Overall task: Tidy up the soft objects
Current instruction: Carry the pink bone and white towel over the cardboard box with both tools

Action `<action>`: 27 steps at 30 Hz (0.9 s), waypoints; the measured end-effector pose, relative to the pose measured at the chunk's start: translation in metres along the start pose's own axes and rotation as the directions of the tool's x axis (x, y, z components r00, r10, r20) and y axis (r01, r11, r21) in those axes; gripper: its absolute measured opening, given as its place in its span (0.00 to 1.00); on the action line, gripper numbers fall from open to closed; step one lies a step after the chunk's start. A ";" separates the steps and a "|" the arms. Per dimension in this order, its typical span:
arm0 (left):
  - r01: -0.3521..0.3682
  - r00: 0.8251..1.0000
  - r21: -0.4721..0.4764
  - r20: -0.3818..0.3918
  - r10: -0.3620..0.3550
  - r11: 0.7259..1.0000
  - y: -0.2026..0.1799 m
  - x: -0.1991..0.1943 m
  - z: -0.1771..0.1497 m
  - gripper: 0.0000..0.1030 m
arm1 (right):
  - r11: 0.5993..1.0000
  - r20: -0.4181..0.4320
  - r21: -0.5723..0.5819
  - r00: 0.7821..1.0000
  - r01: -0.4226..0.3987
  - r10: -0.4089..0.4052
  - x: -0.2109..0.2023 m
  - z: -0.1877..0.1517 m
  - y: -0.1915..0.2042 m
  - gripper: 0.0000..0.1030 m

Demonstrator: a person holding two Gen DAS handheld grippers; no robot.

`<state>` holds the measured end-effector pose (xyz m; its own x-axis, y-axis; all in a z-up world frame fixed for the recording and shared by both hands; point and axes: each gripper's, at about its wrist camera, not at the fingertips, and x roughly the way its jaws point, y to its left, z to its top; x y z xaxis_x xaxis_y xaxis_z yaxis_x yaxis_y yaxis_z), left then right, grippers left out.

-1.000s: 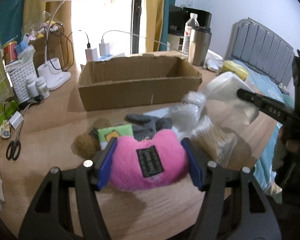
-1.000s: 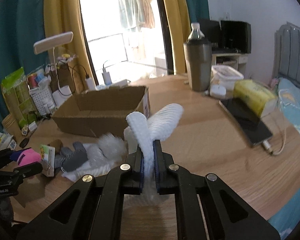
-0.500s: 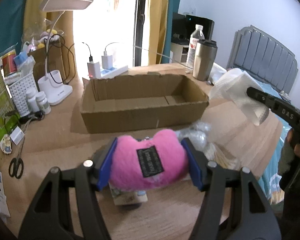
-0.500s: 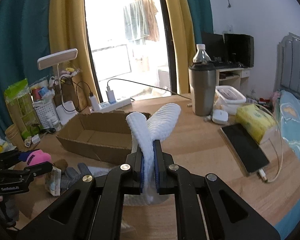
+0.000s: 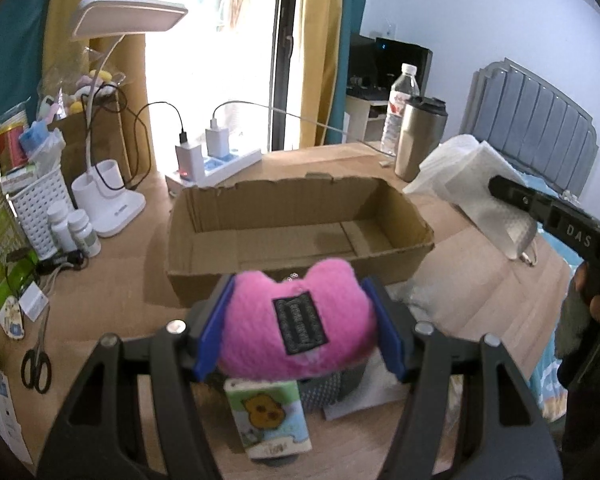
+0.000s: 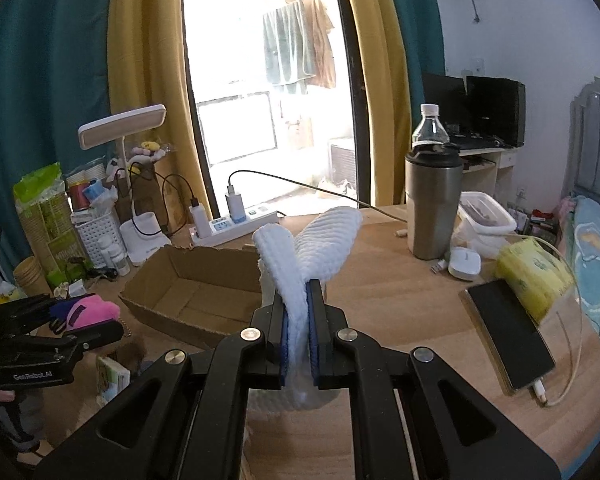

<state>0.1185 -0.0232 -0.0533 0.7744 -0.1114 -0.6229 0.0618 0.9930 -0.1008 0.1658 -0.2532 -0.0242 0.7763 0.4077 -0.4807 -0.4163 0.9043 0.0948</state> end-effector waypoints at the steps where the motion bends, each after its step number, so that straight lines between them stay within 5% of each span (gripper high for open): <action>1: 0.000 1.000 0.000 0.001 0.000 1.000 0.000 0.001 0.002 0.63 | 1.000 -0.002 -0.002 1.000 -0.004 0.004 0.003 0.002 0.000 0.09; 27: 0.033 0.998 -0.005 -0.062 -0.033 0.999 -0.004 0.071 0.044 0.63 | 0.995 -0.069 0.003 0.993 -0.099 0.099 0.073 0.017 0.000 0.09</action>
<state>0.2009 -0.0337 -0.0630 0.7312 -0.1463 -0.6663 0.0841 0.9886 -0.1249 0.2305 -0.2209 -0.0448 0.6967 0.4856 -0.5280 -0.4897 0.8598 0.1446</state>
